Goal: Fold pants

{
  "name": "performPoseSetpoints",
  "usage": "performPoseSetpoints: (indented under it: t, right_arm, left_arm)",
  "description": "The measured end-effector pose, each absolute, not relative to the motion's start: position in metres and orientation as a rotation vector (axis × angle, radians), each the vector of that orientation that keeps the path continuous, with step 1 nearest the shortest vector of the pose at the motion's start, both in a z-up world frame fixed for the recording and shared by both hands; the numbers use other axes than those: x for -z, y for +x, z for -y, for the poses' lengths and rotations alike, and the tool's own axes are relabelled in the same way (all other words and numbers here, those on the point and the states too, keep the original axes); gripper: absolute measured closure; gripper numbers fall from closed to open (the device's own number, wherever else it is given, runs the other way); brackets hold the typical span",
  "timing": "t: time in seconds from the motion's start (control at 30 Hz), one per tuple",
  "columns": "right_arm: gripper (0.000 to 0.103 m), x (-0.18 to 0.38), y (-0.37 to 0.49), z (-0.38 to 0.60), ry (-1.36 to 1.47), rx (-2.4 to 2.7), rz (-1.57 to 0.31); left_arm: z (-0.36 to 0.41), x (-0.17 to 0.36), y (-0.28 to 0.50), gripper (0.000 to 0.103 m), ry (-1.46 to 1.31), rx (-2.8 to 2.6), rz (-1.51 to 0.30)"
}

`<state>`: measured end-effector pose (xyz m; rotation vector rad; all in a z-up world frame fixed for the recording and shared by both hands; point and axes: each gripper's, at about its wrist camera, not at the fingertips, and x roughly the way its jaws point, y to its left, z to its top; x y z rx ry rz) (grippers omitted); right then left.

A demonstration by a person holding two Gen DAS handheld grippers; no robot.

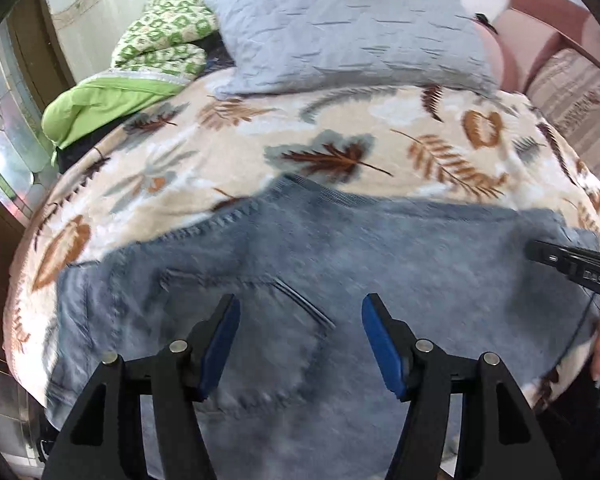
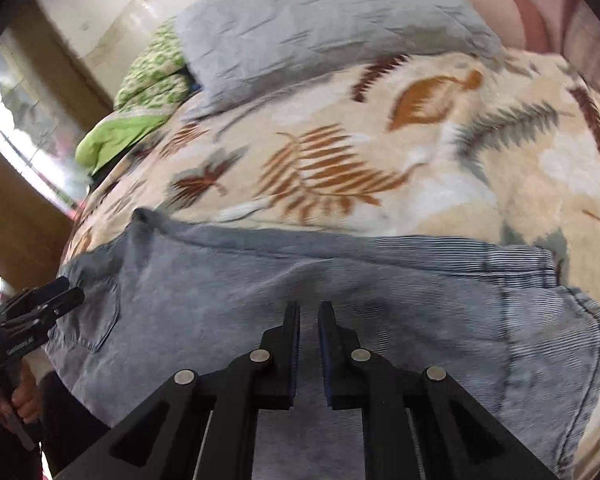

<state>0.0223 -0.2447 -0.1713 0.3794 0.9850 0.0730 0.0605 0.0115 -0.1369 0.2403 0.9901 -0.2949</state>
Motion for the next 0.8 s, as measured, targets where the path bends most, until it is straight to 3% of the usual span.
performPoseSetpoints:
  t: [0.3, 0.43, 0.5, 0.53, 0.8]
  right_arm:
    - [0.091, 0.188, 0.021, 0.209, 0.266, -0.084, -1.038]
    - [0.091, 0.193, 0.025, 0.215, 0.293, -0.099, -1.034]
    - [0.091, 0.194, 0.026, 0.216, 0.292, -0.105, -1.028]
    - [0.091, 0.194, 0.027, 0.216, 0.288, -0.109, -1.026]
    - [0.091, 0.197, 0.034, 0.216, 0.297, -0.118, -1.004]
  left_arm:
    - [0.01, 0.195, 0.055, 0.036, 0.241, 0.31, -1.147]
    - [0.016, 0.199, 0.052, 0.023, 0.26, 0.315, -1.075]
    - [0.014, 0.202, 0.053, 0.012, 0.232, 0.342, -1.059]
    - [0.014, 0.205, 0.053, 0.002, 0.221, 0.371, -1.052]
    - [0.021, 0.21, 0.05, 0.0, 0.236, 0.38, -1.002]
